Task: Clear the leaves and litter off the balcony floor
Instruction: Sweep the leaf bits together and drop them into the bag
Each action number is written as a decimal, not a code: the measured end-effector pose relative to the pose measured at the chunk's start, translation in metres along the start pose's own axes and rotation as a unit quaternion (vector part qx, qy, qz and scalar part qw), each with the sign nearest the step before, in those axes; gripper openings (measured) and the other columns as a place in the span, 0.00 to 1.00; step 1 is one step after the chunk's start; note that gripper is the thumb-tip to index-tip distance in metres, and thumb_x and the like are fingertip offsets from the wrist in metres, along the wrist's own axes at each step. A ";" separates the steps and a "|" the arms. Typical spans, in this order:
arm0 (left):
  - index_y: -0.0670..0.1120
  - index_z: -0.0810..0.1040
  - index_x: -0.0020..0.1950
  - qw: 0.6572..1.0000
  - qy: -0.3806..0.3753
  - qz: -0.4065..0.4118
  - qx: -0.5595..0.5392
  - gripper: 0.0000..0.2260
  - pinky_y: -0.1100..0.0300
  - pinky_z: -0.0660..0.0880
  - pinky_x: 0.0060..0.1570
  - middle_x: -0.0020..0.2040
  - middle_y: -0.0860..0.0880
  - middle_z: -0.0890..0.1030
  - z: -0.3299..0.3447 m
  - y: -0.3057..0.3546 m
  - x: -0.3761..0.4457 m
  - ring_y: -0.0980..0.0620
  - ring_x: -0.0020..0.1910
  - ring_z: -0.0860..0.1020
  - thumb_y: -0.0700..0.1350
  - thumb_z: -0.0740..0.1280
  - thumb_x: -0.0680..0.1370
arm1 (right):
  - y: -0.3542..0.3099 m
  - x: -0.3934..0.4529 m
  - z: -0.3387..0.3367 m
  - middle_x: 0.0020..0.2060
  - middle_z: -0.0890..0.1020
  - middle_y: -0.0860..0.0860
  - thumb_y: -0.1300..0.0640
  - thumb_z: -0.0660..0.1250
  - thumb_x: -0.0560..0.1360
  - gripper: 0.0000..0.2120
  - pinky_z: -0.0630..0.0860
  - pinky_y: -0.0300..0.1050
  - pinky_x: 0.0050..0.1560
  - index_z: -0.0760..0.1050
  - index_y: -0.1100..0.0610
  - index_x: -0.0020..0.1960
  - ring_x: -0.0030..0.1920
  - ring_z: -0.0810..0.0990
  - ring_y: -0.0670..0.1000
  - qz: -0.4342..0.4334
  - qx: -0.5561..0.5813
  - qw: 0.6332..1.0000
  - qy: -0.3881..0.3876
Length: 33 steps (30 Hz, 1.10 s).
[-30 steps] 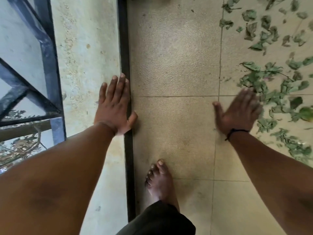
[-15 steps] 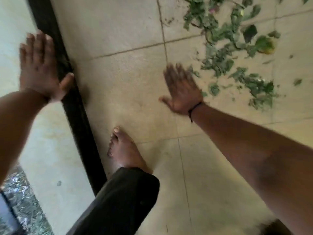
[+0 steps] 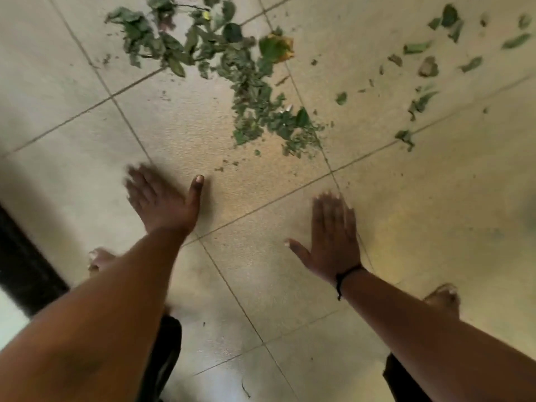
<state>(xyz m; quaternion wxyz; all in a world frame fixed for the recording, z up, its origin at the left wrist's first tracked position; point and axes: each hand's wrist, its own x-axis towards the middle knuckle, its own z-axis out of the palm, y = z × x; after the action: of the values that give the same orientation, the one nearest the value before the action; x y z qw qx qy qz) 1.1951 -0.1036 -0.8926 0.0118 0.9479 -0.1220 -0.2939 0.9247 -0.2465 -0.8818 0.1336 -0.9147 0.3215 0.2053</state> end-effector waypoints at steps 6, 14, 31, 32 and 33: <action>0.36 0.39 0.79 0.976 -0.027 -0.167 -0.140 0.50 0.45 0.37 0.76 0.79 0.37 0.38 0.068 0.109 -0.067 0.38 0.78 0.38 0.72 0.54 0.75 | 0.047 -0.035 0.042 0.74 0.59 0.68 0.27 0.50 0.73 0.50 0.51 0.65 0.73 0.51 0.68 0.77 0.74 0.57 0.69 0.112 0.011 0.992 -0.065; 0.39 0.39 0.80 0.960 -0.093 0.262 -0.012 0.43 0.51 0.37 0.77 0.80 0.40 0.39 0.044 0.239 -0.110 0.45 0.79 0.38 0.68 0.51 0.79 | 0.074 -0.065 -0.019 0.75 0.62 0.64 0.32 0.50 0.76 0.44 0.51 0.58 0.74 0.57 0.67 0.76 0.75 0.60 0.64 0.156 0.128 0.979 -0.007; 0.41 0.48 0.79 0.825 -0.160 0.456 0.292 0.44 0.56 0.37 0.74 0.80 0.42 0.48 -0.020 0.232 -0.108 0.46 0.79 0.44 0.73 0.39 0.76 | 0.314 -0.062 -0.112 0.78 0.55 0.61 0.32 0.47 0.78 0.41 0.60 0.57 0.73 0.54 0.60 0.79 0.76 0.58 0.63 0.302 0.151 0.940 -0.057; 0.42 0.45 0.79 0.822 -0.149 0.474 0.278 0.43 0.56 0.36 0.74 0.79 0.43 0.44 -0.015 0.249 -0.097 0.46 0.79 0.42 0.73 0.39 0.76 | 0.329 -0.048 -0.107 0.78 0.52 0.60 0.35 0.53 0.79 0.39 0.59 0.56 0.74 0.51 0.59 0.79 0.77 0.55 0.62 0.345 0.169 0.922 -0.042; 0.43 0.42 0.78 0.821 -0.142 0.486 0.265 0.43 0.54 0.37 0.75 0.79 0.44 0.40 -0.011 0.270 -0.085 0.46 0.78 0.39 0.72 0.39 0.74 | 0.344 -0.032 -0.108 0.79 0.51 0.60 0.37 0.56 0.79 0.38 0.58 0.57 0.74 0.50 0.59 0.80 0.77 0.54 0.61 0.386 0.188 0.903 -0.013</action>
<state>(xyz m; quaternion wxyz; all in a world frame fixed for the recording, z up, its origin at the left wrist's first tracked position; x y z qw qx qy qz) 1.0729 -0.3453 -0.8110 -0.1162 0.6801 -0.6405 -0.3373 0.7122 -0.5305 -0.8108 0.2175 -0.6745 0.6800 0.1880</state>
